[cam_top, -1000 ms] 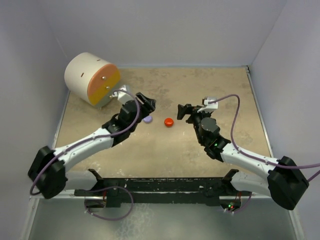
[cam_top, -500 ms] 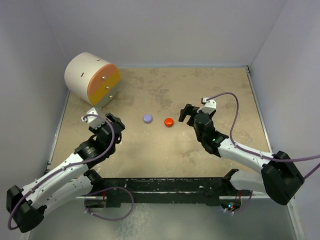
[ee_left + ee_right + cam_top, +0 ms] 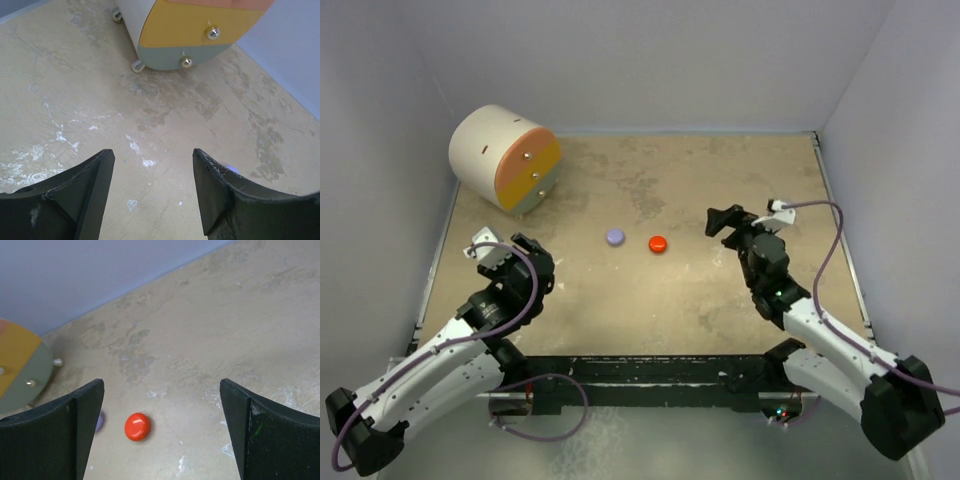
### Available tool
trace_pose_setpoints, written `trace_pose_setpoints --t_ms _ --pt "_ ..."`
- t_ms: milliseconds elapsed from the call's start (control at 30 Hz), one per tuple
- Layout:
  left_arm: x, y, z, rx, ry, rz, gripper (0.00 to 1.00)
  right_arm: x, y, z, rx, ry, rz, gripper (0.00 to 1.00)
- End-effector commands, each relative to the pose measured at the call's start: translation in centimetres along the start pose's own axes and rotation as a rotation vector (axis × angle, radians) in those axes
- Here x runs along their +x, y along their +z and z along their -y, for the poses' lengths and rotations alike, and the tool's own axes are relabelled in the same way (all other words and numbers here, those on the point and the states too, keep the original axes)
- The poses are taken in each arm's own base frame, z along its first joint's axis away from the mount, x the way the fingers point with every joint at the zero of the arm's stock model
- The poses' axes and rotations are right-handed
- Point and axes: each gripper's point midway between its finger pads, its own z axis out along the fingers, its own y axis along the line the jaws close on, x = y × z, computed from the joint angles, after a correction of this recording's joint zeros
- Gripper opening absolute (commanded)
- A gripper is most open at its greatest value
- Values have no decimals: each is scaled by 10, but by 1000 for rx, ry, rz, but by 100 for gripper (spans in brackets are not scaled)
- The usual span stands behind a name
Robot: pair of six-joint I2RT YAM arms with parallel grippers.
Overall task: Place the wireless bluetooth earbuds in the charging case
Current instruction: Reset both arms
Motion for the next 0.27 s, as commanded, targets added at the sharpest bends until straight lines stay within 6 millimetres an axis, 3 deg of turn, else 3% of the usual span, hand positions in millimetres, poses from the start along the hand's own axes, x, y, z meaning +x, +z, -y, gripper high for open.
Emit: trace_pose_setpoints --t_ms 0,133,233 --pt "-15 -2 -1 0 -14 43 64 -50 -32 -19 -148 122 185 100" --pt "-13 -5 -6 37 -42 39 64 -68 -59 -16 -217 157 280 100" --pt "-15 -7 -2 78 -55 40 64 -71 -65 -15 -230 145 292 100"
